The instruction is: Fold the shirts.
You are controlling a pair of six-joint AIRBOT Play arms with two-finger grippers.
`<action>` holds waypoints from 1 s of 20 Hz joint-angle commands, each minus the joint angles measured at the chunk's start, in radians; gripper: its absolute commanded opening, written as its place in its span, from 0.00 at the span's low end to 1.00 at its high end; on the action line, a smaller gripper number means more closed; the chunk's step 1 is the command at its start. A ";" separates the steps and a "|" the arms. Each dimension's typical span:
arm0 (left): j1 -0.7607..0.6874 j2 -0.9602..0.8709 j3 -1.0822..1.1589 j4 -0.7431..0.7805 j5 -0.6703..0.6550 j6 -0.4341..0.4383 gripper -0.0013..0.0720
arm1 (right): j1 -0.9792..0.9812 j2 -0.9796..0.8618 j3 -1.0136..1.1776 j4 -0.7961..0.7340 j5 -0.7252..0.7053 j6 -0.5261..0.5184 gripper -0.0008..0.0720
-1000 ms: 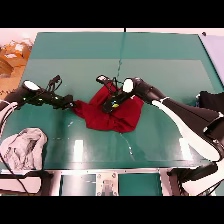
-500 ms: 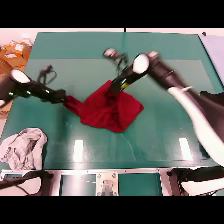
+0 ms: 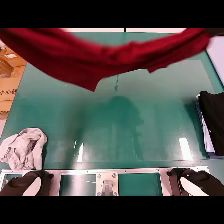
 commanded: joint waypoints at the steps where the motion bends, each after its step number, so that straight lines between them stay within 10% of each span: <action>1: 0.000 0.087 0.216 0.035 0.010 -0.021 0.05 | -0.051 0.193 0.002 -0.011 -0.038 0.077 0.03; 11: 0.000 -0.211 0.291 0.074 -0.124 0.021 0.05 | -0.049 0.329 -0.381 0.062 0.121 0.083 0.03; 20: -0.086 -0.888 0.291 -0.103 -0.277 0.024 0.05 | -0.051 0.137 -1.125 0.247 -0.483 0.082 0.03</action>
